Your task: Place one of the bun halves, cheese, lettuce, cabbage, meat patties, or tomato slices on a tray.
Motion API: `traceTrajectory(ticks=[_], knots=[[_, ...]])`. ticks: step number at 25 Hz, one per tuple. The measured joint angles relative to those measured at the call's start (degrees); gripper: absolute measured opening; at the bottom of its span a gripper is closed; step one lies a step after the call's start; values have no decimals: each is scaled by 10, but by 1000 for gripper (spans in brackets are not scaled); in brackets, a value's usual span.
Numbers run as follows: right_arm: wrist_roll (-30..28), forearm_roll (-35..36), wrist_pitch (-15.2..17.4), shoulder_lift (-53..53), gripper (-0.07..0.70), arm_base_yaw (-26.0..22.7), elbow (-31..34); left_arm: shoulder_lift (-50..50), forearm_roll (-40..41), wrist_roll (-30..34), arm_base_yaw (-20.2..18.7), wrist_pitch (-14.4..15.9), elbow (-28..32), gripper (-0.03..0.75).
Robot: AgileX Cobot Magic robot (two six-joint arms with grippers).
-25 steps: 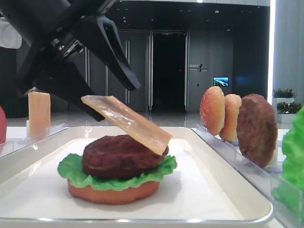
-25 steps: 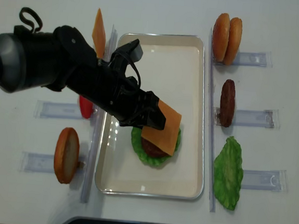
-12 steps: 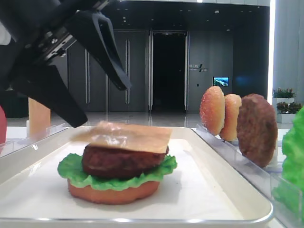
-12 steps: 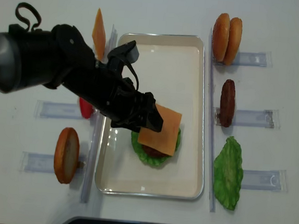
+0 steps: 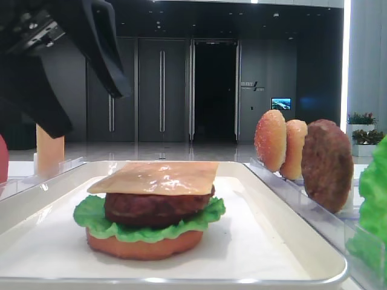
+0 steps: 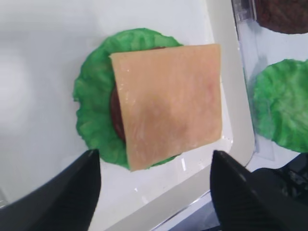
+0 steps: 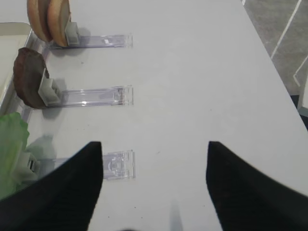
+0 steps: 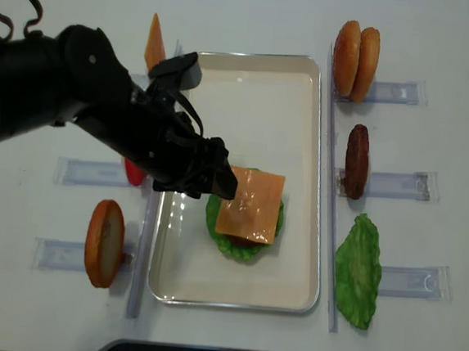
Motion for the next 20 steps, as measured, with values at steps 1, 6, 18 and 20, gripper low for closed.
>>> traceTrajectory(ticks=[1, 6, 18, 20], knots=[[0, 0, 0, 0, 470, 0, 0, -6, 24, -17, 0, 8, -3, 537], [0, 0, 0, 0, 470, 0, 0, -23, 133, -87, 0, 69, -45, 537], [0, 0, 0, 0, 470, 0, 0, -24, 302, -156, 1, 252, -160, 538], [0, 0, 0, 0, 470, 0, 0, -24, 329, -162, 1, 280, -180, 538]])
